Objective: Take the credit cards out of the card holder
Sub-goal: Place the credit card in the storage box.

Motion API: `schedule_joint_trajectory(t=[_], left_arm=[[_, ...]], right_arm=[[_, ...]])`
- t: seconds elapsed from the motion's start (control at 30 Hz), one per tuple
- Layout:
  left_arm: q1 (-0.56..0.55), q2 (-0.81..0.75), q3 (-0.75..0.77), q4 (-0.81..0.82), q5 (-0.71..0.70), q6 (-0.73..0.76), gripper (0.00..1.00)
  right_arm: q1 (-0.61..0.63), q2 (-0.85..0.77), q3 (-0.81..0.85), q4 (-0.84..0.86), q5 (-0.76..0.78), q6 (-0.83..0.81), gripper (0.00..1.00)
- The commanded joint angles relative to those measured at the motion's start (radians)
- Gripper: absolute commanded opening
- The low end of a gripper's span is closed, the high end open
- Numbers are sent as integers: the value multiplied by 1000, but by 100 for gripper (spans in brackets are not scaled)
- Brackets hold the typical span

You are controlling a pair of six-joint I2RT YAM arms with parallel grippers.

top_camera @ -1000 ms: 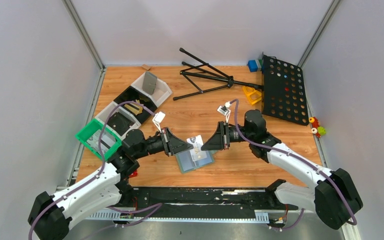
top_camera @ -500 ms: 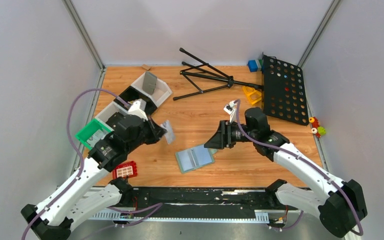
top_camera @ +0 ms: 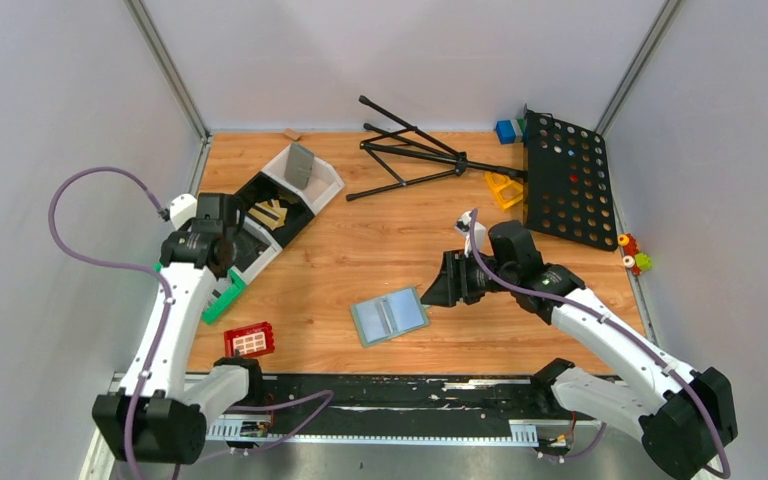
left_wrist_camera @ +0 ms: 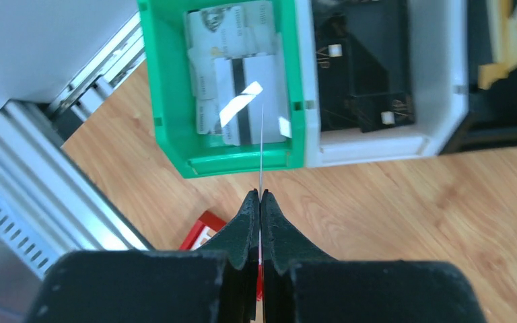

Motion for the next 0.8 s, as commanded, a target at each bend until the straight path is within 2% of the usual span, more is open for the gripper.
schedule_joint_trajectory(t=[0.0,0.13,0.43,0.6,0.7,0.77], left_arm=[[124,49,16,13,-7,19,0],[217,73,-2,98,82,56,0],[335,268,-8,228,245,90,0],[384,328,-3,244,242,90,0],[430,350,-16,278,291,86,0],[455,363,-18,305,331,94,5]], right_arm=[[-2,-10,60,-30,-9,-33,57],[-3,-27,79,-59,-8,-45,57],[-3,-49,111,-123,-2,-62,57],[-2,-50,128,-133,6,-64,57],[-2,-40,124,-115,-8,-54,57],[-2,-31,125,-107,-20,-49,57]])
